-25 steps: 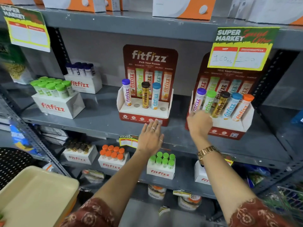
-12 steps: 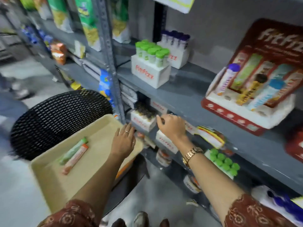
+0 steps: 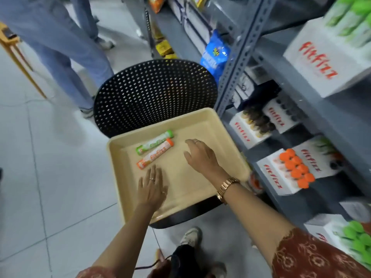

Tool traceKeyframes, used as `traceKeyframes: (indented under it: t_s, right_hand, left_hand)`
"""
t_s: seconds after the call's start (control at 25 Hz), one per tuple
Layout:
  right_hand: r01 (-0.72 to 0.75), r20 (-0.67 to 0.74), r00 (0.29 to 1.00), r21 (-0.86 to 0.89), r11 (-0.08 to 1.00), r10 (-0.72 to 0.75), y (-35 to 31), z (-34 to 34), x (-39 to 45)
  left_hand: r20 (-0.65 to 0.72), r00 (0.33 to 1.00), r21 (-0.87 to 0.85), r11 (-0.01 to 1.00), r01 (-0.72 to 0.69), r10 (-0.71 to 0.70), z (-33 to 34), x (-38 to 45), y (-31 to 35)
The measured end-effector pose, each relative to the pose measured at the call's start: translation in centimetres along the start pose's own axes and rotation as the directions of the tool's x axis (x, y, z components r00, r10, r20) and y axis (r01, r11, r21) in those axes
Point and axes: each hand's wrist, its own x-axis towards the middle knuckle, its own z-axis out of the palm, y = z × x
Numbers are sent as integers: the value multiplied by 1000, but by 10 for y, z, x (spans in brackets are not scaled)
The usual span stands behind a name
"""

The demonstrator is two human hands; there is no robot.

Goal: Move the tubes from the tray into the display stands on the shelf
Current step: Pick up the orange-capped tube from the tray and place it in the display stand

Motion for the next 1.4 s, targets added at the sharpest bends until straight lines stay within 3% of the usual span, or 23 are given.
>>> traceKeyframes:
  t_s: [0.16, 0.24, 0.36, 0.44, 0.76, 1.08, 1.24, 1.4]
  right_hand:
    - [-50, 147, 989, 141, 989, 29, -22, 39, 41]
    - [33, 167, 985, 75, 997, -45, -29, 52, 58]
    - [216, 138, 971, -174, 961, -193, -34, 60, 74]
    - [240, 141, 968, -265, 934, -209, -32, 61, 79]
    - [340, 234, 932, -301, 891, -276, -18, 44, 82]
    - [220, 213, 961, -207, 953, -175, 1, -49, 53]
    - [105, 159, 984, -189, 976, -75, 15, -118, 17]
    - [1, 30, 1000, -147, 989, 4, 29, -207, -34]
  left_hand:
    - [109, 993, -49, 998, 48, -42, 19, 8, -13]
    - [122, 992, -52, 998, 36, -30, 26, 11, -16]
    - [108, 994, -74, 997, 33, -25, 32, 11, -18]
    - [101, 995, -84, 996, 32, -23, 33, 11, -19]
    - [76, 997, -93, 995, 27, -20, 36, 12, -20]
    - [21, 998, -107, 993, 55, -53, -1, 4, -3]
    - [-81, 995, -63, 997, -55, 50, -55, 6, 33]
    - [-226, 948, 20, 974, -226, 225, -106, 0, 107]
